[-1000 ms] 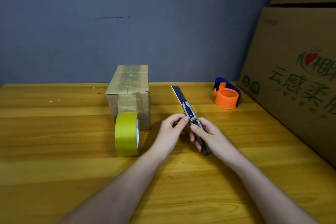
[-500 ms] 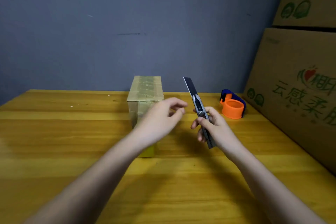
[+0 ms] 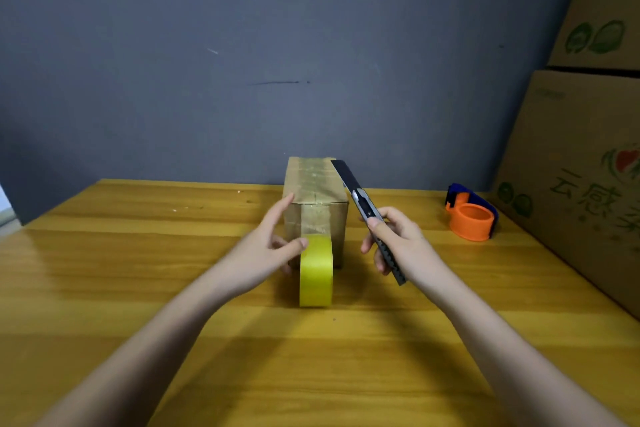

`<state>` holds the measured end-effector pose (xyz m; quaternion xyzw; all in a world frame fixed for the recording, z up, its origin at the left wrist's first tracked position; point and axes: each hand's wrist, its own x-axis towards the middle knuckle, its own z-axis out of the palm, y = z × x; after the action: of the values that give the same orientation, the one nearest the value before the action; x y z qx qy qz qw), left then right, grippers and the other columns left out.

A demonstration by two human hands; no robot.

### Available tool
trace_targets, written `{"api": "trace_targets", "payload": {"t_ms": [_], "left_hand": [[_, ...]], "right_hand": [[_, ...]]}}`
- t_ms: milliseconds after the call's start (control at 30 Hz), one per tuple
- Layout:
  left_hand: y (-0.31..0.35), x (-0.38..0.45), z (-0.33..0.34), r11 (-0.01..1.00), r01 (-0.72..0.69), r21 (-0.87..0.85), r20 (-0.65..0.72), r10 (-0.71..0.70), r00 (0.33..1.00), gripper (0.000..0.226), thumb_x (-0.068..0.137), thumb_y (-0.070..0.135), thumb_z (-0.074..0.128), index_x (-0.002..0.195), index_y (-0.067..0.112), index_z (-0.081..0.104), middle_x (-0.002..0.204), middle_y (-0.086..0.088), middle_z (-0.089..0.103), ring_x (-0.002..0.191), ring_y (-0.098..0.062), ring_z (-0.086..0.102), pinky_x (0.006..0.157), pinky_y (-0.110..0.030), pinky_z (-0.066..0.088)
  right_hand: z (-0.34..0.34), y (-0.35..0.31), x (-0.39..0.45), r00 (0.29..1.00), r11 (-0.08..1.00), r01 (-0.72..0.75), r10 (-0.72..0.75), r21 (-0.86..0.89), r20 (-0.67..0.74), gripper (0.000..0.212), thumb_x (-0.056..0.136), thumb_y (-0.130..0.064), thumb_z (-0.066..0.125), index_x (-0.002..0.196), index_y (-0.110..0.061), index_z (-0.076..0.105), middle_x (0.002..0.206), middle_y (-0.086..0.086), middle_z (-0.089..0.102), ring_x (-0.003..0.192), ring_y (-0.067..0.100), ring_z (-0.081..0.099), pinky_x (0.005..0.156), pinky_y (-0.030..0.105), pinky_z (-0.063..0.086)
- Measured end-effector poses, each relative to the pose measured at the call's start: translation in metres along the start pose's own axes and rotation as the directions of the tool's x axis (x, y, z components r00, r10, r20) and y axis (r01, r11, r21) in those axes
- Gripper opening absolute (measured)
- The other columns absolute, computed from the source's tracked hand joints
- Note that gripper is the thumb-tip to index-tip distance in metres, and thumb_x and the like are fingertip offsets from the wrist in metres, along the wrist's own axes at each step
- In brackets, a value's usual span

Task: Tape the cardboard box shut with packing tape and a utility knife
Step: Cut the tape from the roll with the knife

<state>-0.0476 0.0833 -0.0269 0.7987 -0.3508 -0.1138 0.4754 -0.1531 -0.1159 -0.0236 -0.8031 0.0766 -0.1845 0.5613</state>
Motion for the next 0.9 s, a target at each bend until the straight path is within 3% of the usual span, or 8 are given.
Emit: {"api": "trace_targets", "payload": {"t_ms": [100, 200, 300, 400, 467, 567, 733, 900], "left_hand": [[-0.001, 0.005, 0.006, 0.992, 0.032, -0.126, 0.094, -0.021, 0.995, 0.083, 0.085, 0.035, 0.063, 0.139, 0.056, 0.004, 0.076, -0.003, 0.067, 0.07, -0.02, 0.061, 0.073, -0.034, 0.054], [-0.007, 0.013, 0.01, 0.982, 0.028, -0.189, 0.062, -0.016, 0.998, 0.089, 0.081, 0.037, 0.068, 0.139, 0.057, 0.004, 0.067, -0.001, 0.06, 0.065, -0.019, 0.053, 0.059, -0.03, 0.049], [-0.009, 0.014, 0.013, 0.976, 0.029, -0.217, 0.04, -0.02, 0.999, 0.092, 0.08, 0.033, 0.07, 0.141, 0.053, 0.005, 0.074, -0.003, 0.062, 0.065, -0.013, 0.055, 0.055, -0.026, 0.048], [-0.006, 0.012, 0.014, 0.976, 0.038, -0.213, 0.039, -0.03, 0.999, 0.092, 0.08, 0.029, 0.071, 0.14, 0.05, 0.004, 0.095, -0.011, 0.067, 0.078, -0.019, 0.063, 0.058, -0.026, 0.053], [-0.004, 0.012, 0.014, 0.98, 0.049, -0.194, 0.048, -0.041, 0.998, 0.093, 0.079, 0.029, 0.071, 0.14, 0.05, 0.003, 0.098, -0.007, 0.061, 0.088, -0.017, 0.064, 0.059, -0.025, 0.055], [-0.001, 0.013, 0.013, 0.983, 0.058, -0.172, 0.053, -0.05, 0.997, 0.094, 0.079, 0.031, 0.071, 0.141, 0.05, 0.002, 0.1, -0.003, 0.054, 0.086, -0.012, 0.063, 0.055, -0.019, 0.055], [-0.001, 0.013, 0.014, 0.979, 0.058, -0.193, 0.042, -0.051, 0.998, 0.095, 0.079, 0.028, 0.072, 0.14, 0.05, 0.003, 0.098, -0.007, 0.06, 0.072, -0.017, 0.065, 0.055, -0.021, 0.055], [-0.002, 0.012, 0.015, 0.977, 0.053, -0.206, 0.039, -0.046, 0.998, 0.096, 0.078, 0.029, 0.072, 0.141, 0.051, 0.003, 0.113, -0.013, 0.055, 0.083, -0.013, 0.064, 0.053, -0.018, 0.053]], "right_hand": [[0.0, -0.002, 0.002, 1.0, 0.995, 0.018, -0.017, -0.096, 0.012, 0.013, 0.098, -0.024, 0.044, 0.102, -0.016, 0.053, 0.073, 0.003, 0.065, 0.045, 0.017, 0.053, 0.047, 0.03, 0.044], [-0.006, -0.002, -0.001, 0.997, 0.923, 0.075, -0.066, -0.377, 0.037, 0.011, 0.096, -0.032, 0.044, 0.103, -0.027, 0.051, 0.078, -0.003, 0.068, 0.055, 0.016, 0.062, 0.057, 0.038, 0.053], [-0.014, -0.005, -0.006, 0.989, 0.696, 0.14, -0.125, -0.705, 0.074, 0.016, 0.096, -0.043, 0.039, 0.109, -0.036, 0.044, 0.086, -0.01, 0.068, 0.067, 0.013, 0.066, 0.064, 0.042, 0.056], [-0.021, -0.01, -0.012, 0.97, 0.437, 0.215, -0.2, -0.873, 0.139, 0.026, 0.096, -0.047, 0.034, 0.117, -0.034, 0.042, 0.102, -0.01, 0.065, 0.081, 0.018, 0.065, 0.065, 0.039, 0.054], [-0.024, -0.013, -0.015, 0.948, 0.307, 0.27, -0.25, -0.913, 0.197, 0.029, 0.097, -0.048, 0.031, 0.119, -0.032, 0.041, 0.107, -0.009, 0.063, 0.084, 0.019, 0.064, 0.062, 0.036, 0.053], [-0.025, -0.015, -0.019, 0.905, 0.168, 0.359, -0.304, -0.918, 0.299, 0.03, 0.097, -0.047, 0.028, 0.118, -0.03, 0.042, 0.108, -0.008, 0.062, 0.083, 0.018, 0.065, 0.057, 0.032, 0.053], [-0.021, -0.014, -0.018, 0.875, 0.077, 0.407, -0.317, -0.91, 0.365, 0.032, 0.098, -0.045, 0.028, 0.12, -0.027, 0.042, 0.107, -0.003, 0.062, 0.083, 0.023, 0.065, 0.055, 0.033, 0.043], [-0.018, -0.015, -0.015, 0.849, 0.015, 0.425, -0.354, -0.905, 0.393, 0.031, 0.098, -0.043, 0.028, 0.116, -0.023, 0.044, 0.099, -0.001, 0.061, 0.076, 0.023, 0.064, 0.049, 0.03, 0.036]]}}
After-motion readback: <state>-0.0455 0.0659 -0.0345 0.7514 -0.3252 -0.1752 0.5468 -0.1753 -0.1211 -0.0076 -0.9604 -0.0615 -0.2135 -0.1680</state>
